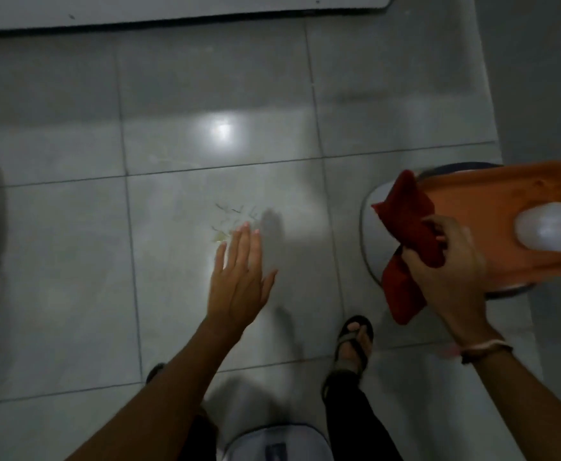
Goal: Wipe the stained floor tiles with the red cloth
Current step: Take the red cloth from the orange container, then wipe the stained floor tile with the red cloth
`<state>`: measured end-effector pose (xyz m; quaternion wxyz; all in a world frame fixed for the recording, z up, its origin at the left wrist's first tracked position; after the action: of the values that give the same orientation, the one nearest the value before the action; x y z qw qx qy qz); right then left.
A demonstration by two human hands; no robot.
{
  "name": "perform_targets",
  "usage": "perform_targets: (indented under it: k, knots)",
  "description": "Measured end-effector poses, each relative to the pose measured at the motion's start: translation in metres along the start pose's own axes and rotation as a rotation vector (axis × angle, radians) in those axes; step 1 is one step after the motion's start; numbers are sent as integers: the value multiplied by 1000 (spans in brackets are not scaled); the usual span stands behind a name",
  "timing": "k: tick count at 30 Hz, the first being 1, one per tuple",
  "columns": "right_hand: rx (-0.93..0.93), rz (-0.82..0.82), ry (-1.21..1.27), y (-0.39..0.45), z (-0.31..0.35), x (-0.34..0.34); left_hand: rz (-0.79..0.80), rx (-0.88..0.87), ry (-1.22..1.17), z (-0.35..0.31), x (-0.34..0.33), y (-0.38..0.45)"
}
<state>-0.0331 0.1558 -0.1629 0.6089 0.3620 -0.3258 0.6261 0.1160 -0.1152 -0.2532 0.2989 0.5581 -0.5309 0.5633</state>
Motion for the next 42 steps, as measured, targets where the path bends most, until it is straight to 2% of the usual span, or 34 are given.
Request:
perform_targets:
  k: [4, 7, 10, 13, 15, 18, 20, 24, 26, 29, 31, 34, 36, 38, 40, 42]
  knots:
    - [-73, 72, 105, -47, 9, -142, 17, 195, 30, 129, -73, -25]
    - [-104, 181, 58, -70, -6, -261, 31, 271, 32, 202, -150, -30]
    - [72, 332, -153, -90, -26, -354, -12, 267, 28, 250, -213, -26]
    - [258, 424, -251, -92, -48, -412, -98, 254, 26, 294, -265, -32]
    - [311, 377, -268, -75, -53, -435, -186, 190, 47, 315, -291, -36]
    - [399, 275, -255, -28, -19, -471, -327, 131, 38, 328, -309, -38]
    - [500, 282, -241, -8, 27, -502, -364, 133, 45, 333, -312, -36]
    - [787, 310, -225, -56, 82, -533, -379, 139, 44, 332, -310, -37]
    - [943, 361, -172, -110, 59, -523, -368, 141, 44, 331, -309, -37]
    - [1085, 515, -191, -180, -25, -475, -355, 153, 37, 331, -309, -37]
    - [1057, 524, -244, -178, -80, -439, -356, 158, 35, 330, -309, -37]
    - [785, 449, -336, -104, -102, -416, -375, 153, 31, 332, -312, -36]
    - [672, 357, -351, -42, -68, -430, -385, 142, 21, 336, -315, -36]
    - [640, 300, -338, -2, -6, -467, -401, 135, 14, 337, -317, -37]
    - [647, 286, -293, -5, 58, -511, -410, 130, 6, 338, -317, -37]
    - [741, 293, -230, -48, 95, -538, -412, 131, -1, 337, -316, -36]
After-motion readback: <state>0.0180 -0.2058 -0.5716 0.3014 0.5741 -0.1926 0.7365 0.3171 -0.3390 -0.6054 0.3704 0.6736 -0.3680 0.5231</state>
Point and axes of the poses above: each hand's wrist, its own y-axis towards the middle knuckle, its own x-axis out of the back of the hand, z = x × y, the point moved 3 cm from there along y, towards the middle knuckle, and after that the axes turned 9 degrees about -z, right-handed, at the moved point
